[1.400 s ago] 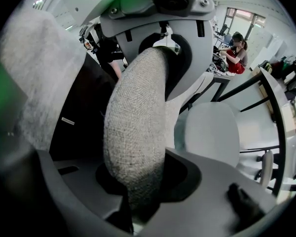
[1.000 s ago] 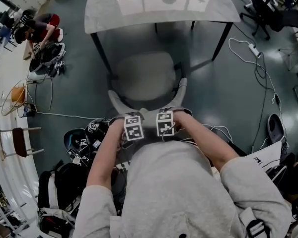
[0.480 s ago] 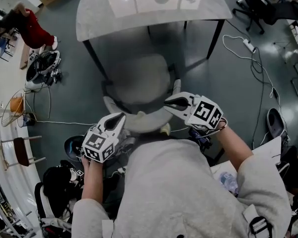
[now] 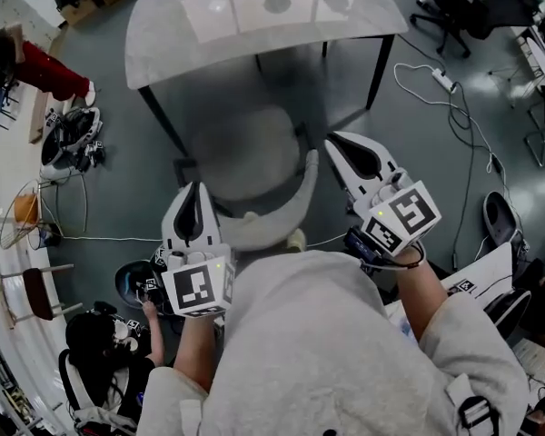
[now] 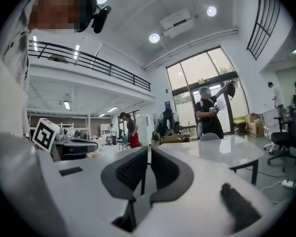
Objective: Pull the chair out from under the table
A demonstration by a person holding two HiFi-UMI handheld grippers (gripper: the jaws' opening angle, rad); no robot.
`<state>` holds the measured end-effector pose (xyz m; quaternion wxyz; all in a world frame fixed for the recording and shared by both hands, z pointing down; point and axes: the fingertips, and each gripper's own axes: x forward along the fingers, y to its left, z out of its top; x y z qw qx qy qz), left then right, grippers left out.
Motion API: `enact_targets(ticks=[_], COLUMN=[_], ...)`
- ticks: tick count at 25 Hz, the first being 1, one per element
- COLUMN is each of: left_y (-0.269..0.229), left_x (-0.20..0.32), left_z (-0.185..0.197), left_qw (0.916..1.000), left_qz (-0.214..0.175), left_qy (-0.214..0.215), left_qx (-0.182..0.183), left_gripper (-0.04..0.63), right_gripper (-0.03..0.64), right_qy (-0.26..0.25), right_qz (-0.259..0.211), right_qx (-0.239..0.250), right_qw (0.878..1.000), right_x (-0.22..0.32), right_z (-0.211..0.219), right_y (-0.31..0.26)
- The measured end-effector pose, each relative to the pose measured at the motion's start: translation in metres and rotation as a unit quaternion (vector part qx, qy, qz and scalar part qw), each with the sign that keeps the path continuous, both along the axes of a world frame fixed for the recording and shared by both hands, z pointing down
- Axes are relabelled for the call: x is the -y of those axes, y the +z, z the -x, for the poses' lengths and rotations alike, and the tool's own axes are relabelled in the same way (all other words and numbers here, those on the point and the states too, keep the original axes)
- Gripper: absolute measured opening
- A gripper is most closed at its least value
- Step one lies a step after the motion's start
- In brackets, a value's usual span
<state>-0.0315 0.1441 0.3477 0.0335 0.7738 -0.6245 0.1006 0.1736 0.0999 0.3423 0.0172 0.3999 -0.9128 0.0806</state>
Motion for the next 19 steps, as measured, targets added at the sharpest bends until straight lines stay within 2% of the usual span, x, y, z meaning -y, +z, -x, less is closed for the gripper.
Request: enact_targets(ticks=[6,19], left_y=[0.002,0.0086], left_x=[0.0065,0.005], left_z=[-0.0053,-0.0055], left_qw=[0.9991,0.999], left_qz=[0.008,0.023], left_qy=[-0.004,-0.009], left_qx=[-0.041,-0.036], left_gripper=[0.015,0.015], right_gripper=[0.04,0.04], right_qy=[0.007,-0.013], right_qz=[0.002,0.005], right_qx=[-0.003,-0.007], right_qw=[1.0,1.0], right_x=[0.0036,0.005], right_z=[-0.0075,0.0014], right_y=[0.0011,0.0078])
